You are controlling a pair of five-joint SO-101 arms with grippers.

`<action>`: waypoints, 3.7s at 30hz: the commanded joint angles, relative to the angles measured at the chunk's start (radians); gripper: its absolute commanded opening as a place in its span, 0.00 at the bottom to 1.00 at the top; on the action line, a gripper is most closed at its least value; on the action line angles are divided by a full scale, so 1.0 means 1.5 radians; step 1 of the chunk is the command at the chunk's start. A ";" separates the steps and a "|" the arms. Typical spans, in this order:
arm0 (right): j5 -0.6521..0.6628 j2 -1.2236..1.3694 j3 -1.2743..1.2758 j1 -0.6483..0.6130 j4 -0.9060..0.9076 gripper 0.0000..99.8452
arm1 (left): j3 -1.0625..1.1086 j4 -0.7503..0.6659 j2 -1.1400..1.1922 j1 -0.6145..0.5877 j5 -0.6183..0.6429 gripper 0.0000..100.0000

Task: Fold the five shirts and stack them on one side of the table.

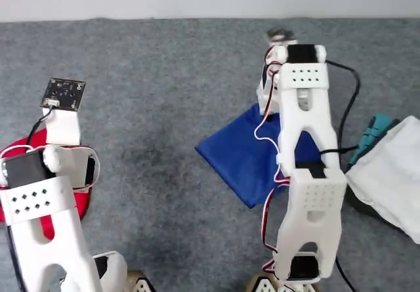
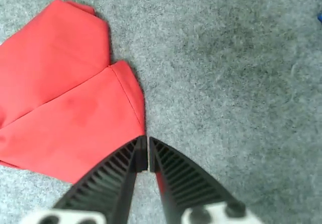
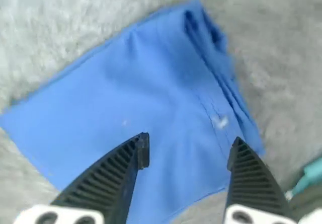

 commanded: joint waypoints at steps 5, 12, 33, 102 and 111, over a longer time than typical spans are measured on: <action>-0.159 -0.203 0.117 -0.025 0.029 0.28 | -0.003 0.004 -0.016 -0.003 -0.004 0.01; -0.385 -0.350 0.329 -0.061 -0.013 0.52 | -0.003 0.004 -0.016 -0.003 -0.004 0.01; -0.492 -0.253 0.784 -0.048 -0.608 0.46 | -0.003 0.004 -0.015 -0.003 -0.007 0.01; 0.303 -0.533 0.602 0.556 -0.431 0.05 | -0.003 0.004 -0.012 -0.002 -0.008 0.01; 0.311 -0.584 0.530 0.591 -0.420 0.33 | -0.003 0.004 -0.012 -0.002 -0.008 0.01</action>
